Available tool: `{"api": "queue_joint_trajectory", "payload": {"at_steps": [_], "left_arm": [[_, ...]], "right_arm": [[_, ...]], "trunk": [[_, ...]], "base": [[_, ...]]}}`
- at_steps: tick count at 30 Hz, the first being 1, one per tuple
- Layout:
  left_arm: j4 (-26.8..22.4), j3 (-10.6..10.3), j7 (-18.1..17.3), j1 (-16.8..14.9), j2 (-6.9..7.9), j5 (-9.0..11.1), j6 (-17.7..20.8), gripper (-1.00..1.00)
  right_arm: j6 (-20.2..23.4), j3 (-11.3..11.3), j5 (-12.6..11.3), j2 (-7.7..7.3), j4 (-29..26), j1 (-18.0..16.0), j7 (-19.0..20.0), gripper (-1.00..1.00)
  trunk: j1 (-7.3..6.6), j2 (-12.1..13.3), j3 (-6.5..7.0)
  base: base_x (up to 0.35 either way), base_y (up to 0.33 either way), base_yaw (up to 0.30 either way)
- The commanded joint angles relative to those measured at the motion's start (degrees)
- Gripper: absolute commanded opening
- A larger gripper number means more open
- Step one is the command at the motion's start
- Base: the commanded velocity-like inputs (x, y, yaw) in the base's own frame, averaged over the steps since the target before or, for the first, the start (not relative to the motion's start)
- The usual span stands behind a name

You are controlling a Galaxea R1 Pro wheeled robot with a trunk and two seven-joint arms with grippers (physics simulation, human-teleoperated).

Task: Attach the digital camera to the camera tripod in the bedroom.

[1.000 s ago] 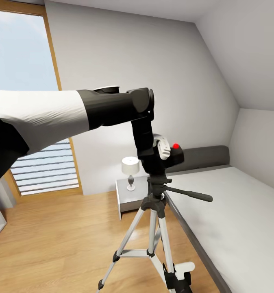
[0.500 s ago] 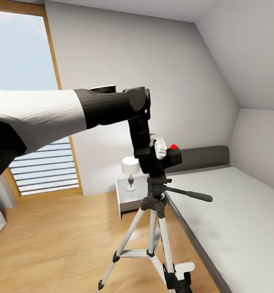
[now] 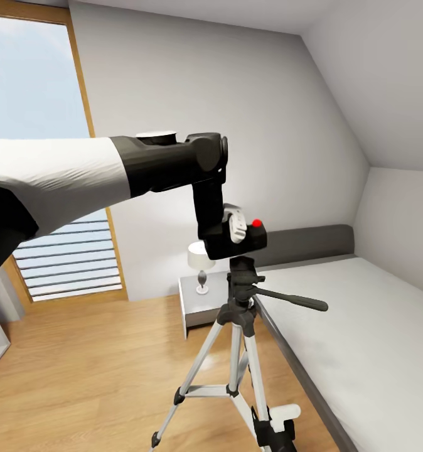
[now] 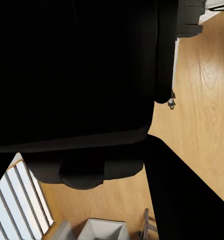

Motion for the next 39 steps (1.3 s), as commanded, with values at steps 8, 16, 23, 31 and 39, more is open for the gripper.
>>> {"api": "queue_joint_trajectory", "payload": {"at_steps": [8, 16, 23, 31, 39], "left_arm": [[-0.08, -0.04, -0.93, -0.08, -0.21, 0.01, 0.36, -1.00], [-0.01, 0.03, -1.02, -0.08, -1.05, 0.07, 0.40, -1.00], [-0.05, -0.02, -1.03, -0.08, -1.12, 0.08, 0.40, -1.00], [-0.31, -0.13, -1.03, -0.08, -1.51, 0.09, 0.40, -1.00], [-0.42, -0.14, -1.03, -0.08, -1.57, 0.09, 0.40, -1.00]], "right_arm": [[0.43, -0.58, -0.09, -0.01, 1.16, 0.01, -0.34, -1.00], [0.43, -0.59, -0.09, -0.01, 1.16, 0.01, -0.35, -1.00], [0.43, -0.62, -0.09, -0.01, 1.16, 0.01, -0.34, -1.00], [0.43, -0.63, -0.09, -0.01, 1.16, 0.01, -0.33, -1.00], [0.43, -0.64, -0.09, -0.01, 1.16, 0.01, -0.36, -1.00]], "trunk": [[0.03, -0.02, -0.04], [0.03, -0.02, -0.04], [0.03, -0.02, -0.04], [0.03, -0.02, -0.04], [0.03, -0.02, -0.04]], "base": [[0.000, 0.000, 0.000], [0.000, 0.000, 0.000], [0.000, 0.000, 0.000], [0.000, 0.000, 0.000], [0.000, 0.000, 0.000]]}}
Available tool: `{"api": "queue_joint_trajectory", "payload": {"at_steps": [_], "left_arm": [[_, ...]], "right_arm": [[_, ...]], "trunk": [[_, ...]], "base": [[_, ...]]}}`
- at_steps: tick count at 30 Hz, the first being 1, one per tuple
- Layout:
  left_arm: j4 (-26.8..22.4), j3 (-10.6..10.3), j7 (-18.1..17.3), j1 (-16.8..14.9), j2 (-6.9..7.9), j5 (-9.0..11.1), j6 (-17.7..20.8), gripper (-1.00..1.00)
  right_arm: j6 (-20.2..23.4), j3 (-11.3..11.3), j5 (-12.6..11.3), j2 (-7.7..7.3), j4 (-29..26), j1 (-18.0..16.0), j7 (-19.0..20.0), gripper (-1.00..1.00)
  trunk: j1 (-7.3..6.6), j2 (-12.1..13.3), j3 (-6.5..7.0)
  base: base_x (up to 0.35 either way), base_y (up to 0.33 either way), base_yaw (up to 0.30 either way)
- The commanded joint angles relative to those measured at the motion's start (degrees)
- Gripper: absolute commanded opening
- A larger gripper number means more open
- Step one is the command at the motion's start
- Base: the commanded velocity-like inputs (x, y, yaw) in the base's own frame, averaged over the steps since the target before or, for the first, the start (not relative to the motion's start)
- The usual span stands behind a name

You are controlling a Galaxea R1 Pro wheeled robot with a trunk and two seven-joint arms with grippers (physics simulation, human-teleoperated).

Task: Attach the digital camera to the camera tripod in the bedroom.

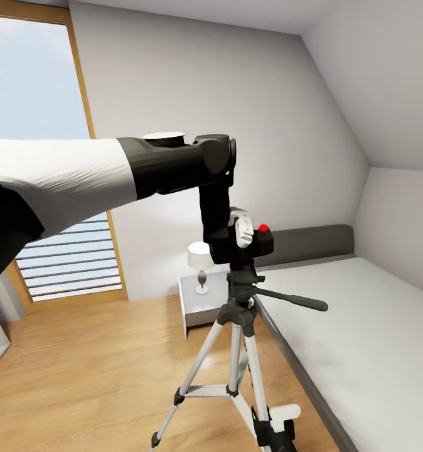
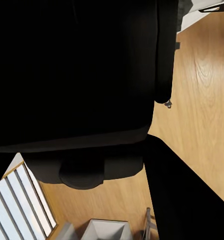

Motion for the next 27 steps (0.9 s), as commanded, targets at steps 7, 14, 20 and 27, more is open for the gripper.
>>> {"api": "queue_joint_trajectory", "payload": {"at_steps": [7, 14, 20, 27], "left_arm": [[-0.11, -0.25, -0.09, -0.08, -0.06, 0.21, 0.37, -1.00], [-0.09, -0.34, -0.09, -0.08, -0.10, 0.21, 0.37, -1.00], [-0.15, -0.36, -0.09, -0.08, -0.11, 0.21, 0.37, -1.00], [-0.28, -0.37, -0.12, -0.08, -0.05, 0.24, 0.37, -1.00]], "right_arm": [[0.44, -0.66, -0.11, -0.01, 1.15, 0.01, -0.36, -1.00], [0.44, -0.65, -0.11, -0.01, 1.15, 0.01, -0.36, -1.00], [0.44, -0.66, -0.11, -0.01, 1.15, 0.01, -0.36, -1.00], [0.44, -0.66, -0.11, -0.01, 1.15, 0.01, -0.36, -1.00]], "trunk": [[0.03, -0.02, -0.04], [0.03, -0.02, -0.04], [0.03, -0.02, -0.04], [0.03, -0.02, -0.04]], "base": [[0.000, 0.000, 0.000], [0.000, 0.000, 0.000], [0.000, 0.000, 0.000], [0.000, 0.000, 0.000]]}}
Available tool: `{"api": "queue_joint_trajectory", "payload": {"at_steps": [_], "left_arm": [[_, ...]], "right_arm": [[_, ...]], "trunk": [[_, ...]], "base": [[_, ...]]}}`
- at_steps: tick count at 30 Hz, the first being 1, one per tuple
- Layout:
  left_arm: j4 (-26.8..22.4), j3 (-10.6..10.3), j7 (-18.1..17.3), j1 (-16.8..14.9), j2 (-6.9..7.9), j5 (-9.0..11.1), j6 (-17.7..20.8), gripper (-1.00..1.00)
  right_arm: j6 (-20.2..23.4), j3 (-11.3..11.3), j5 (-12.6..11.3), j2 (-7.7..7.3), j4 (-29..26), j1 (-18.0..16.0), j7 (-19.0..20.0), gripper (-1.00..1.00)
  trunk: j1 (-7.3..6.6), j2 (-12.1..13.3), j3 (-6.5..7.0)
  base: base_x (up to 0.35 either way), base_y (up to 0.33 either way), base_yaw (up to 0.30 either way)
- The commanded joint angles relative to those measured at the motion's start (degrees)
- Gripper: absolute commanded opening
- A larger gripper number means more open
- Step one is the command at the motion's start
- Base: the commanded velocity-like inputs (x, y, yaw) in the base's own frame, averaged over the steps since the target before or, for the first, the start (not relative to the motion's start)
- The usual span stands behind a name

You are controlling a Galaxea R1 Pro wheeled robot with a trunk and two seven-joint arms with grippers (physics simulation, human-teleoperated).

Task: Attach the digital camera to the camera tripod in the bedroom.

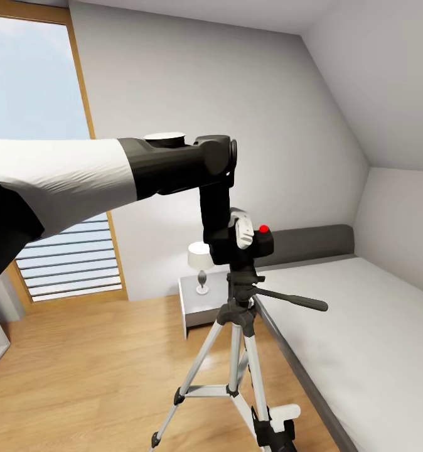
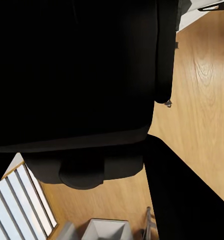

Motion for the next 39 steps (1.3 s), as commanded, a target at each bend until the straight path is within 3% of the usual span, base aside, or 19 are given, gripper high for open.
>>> {"api": "queue_joint_trajectory", "payload": {"at_steps": [1, 7, 10, 15, 22, 39], "left_arm": [[-0.06, -0.19, -0.26, -0.08, 0.05, 0.24, 0.37, -1.00], [-1.34, -0.11, -5.86, -0.08, 0.59, 0.13, 0.16, -1.00], [-1.59, -0.10, -6.81, -0.08, 0.89, 0.10, 0.12, -1.00], [-1.91, -0.10, -7.20, -0.08, 1.04, -0.12, 0.11, -1.00], [-1.85, -0.02, -7.47, -0.09, 1.50, -2.50, 0.10, -1.00], [-2.11, 0.13, -7.62, -0.26, 1.67, -2.75, 0.15, -1.00]], "right_arm": [[0.44, -0.66, -0.11, -0.01, 1.14, 0.01, -0.36, -1.00], [0.44, -0.66, -0.11, -0.01, 1.14, 0.01, -0.36, -1.00], [0.44, -0.66, -0.11, -0.01, 1.14, 0.01, -0.36, -1.00], [0.48, -0.66, -0.11, -0.01, 1.14, 0.01, -0.36, -1.00], [0.53, -0.66, -0.11, -0.01, 1.14, 0.01, -0.36, -1.00], [0.53, -0.66, -0.11, -0.01, 1.14, 0.01, -0.36, -1.00]], "trunk": [[0.03, -0.02, -0.04], [0.03, -0.02, -0.04], [0.03, -0.02, -0.04], [0.03, -0.02, -0.04], [0.03, -0.02, -0.04], [0.03, -0.02, -0.04]], "base": [[0.000, 0.000, 0.000], [0.000, 0.000, 0.000], [0.000, 0.000, 0.000], [0.000, 0.000, 0.000], [0.000, 0.000, 0.000], [0.000, 0.000, 0.000]]}}
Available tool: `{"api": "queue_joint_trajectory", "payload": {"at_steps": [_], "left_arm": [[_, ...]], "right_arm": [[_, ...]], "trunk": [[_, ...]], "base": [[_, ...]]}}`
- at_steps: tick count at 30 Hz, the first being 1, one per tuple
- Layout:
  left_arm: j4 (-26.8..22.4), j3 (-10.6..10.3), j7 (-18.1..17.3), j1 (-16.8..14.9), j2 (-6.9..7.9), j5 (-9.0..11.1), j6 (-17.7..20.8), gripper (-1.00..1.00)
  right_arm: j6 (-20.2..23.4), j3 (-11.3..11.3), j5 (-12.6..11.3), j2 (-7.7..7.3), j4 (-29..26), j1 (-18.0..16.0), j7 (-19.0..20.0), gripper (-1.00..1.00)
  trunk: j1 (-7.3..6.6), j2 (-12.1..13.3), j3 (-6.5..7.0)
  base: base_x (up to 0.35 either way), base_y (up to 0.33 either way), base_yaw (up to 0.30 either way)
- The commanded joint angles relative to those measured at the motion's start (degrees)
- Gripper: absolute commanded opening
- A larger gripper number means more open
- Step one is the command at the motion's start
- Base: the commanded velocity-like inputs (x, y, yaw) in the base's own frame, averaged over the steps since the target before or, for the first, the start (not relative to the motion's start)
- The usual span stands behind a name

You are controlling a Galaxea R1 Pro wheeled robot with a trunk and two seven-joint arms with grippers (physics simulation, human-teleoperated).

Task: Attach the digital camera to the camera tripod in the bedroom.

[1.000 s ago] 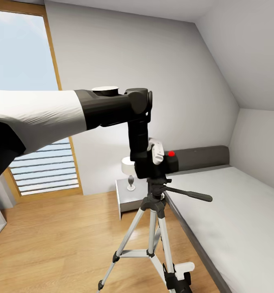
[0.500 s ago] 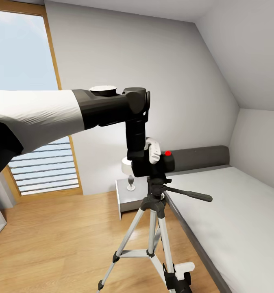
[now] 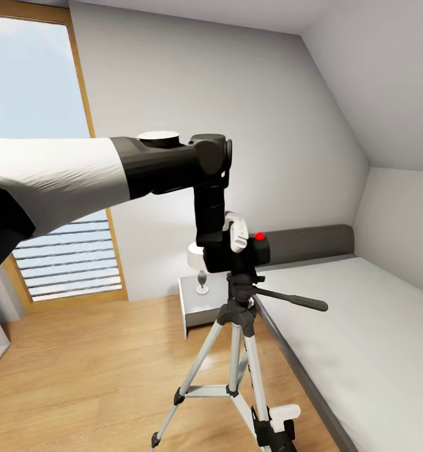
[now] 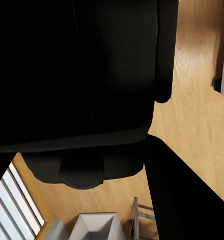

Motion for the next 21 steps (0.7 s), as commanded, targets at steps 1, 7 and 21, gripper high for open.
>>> {"api": "queue_joint_trajectory", "payload": {"at_steps": [1, 7, 21], "left_arm": [[0.00, -0.18, -0.13, -0.08, -0.12, 0.18, 0.40, -1.00], [-0.07, -0.17, -0.13, -0.09, -0.68, 0.26, 0.42, -1.00], [-2.68, -0.25, -0.13, -0.09, -0.32, 0.29, 0.55, -1.00]], "right_arm": [[0.53, -0.65, -0.12, -0.01, 1.14, 0.01, -0.36, -1.00], [0.49, -0.65, -0.12, -0.01, 1.14, 0.01, -0.36, -1.00], [0.53, -0.65, -0.12, -0.01, 1.14, 0.01, -0.36, -1.00]], "trunk": [[0.03, -0.02, -0.04], [0.03, -0.02, -0.04], [0.03, -0.02, -0.04]], "base": [[0.000, 0.000, 0.000], [0.000, 0.000, 0.000], [0.000, 0.000, 0.000]]}}
